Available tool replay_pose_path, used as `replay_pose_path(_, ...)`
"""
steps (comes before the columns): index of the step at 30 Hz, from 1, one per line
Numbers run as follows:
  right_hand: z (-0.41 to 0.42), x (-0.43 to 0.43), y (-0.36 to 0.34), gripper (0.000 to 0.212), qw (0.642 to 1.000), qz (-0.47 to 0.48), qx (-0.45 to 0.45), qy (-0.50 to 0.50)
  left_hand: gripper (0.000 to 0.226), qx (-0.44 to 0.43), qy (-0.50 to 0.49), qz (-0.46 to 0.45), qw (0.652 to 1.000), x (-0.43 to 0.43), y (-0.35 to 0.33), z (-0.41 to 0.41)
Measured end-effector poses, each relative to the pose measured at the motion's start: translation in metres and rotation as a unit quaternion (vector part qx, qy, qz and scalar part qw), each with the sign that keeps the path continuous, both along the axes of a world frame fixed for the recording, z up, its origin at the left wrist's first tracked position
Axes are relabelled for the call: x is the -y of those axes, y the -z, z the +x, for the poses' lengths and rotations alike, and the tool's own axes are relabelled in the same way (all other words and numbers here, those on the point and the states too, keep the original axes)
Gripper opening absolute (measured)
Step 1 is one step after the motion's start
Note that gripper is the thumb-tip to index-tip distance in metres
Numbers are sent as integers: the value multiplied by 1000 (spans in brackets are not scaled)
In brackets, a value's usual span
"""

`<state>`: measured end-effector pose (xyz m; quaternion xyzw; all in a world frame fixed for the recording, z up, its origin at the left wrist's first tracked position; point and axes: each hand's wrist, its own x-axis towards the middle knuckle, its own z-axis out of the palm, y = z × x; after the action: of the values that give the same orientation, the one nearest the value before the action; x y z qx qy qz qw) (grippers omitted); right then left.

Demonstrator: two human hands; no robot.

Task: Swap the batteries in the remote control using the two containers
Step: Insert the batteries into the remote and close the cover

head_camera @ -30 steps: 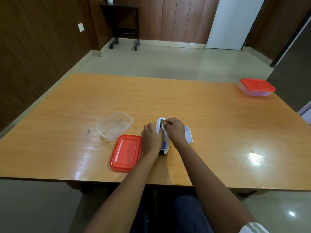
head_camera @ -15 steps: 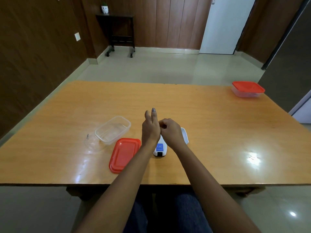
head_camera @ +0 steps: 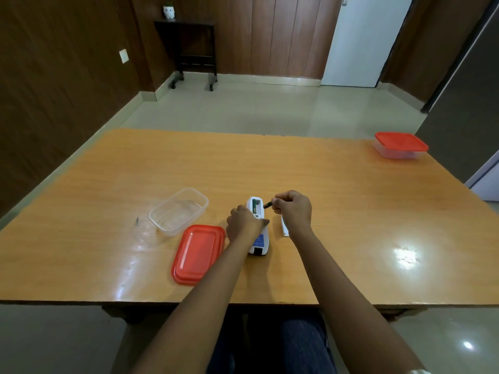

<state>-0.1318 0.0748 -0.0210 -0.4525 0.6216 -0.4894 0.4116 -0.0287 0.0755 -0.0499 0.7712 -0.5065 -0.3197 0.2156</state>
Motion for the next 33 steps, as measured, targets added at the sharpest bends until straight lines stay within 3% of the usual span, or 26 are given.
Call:
replay_pose_path(5,11,4,5,27,992,-10,-128,-23,52,-115,-45,-33,992,1,11,-2)
replay_pose_path(8,17,0,9,26,982,-25,-183,-37,41,-185,-46,-97,977,-11,15,-2)
replay_pose_path(12,21,-3,12,31,988,-28,-141,-64,26,-308,-23,-140,941,-22,16,6)
replay_pose_path(17,22,-2,6,20,991,-6,-94,-95,27,-422,1,-141,895,-29,11,11)
replay_pose_path(22,20,4,3,31,992,35,-7,-125,30,-465,9,-140,874,-28,16,19)
replay_pose_path(27,18,9,0,35,987,62,-46,-143,32,-455,8,-135,880,-27,17,23)
replay_pose_path(31,-4,7,5,36,998,13,-61,-24,32,-442,16,-131,887,-27,18,22)
replay_pose_path(33,-17,3,9,29,989,20,-142,31,28,-470,15,-128,873,-27,18,24)
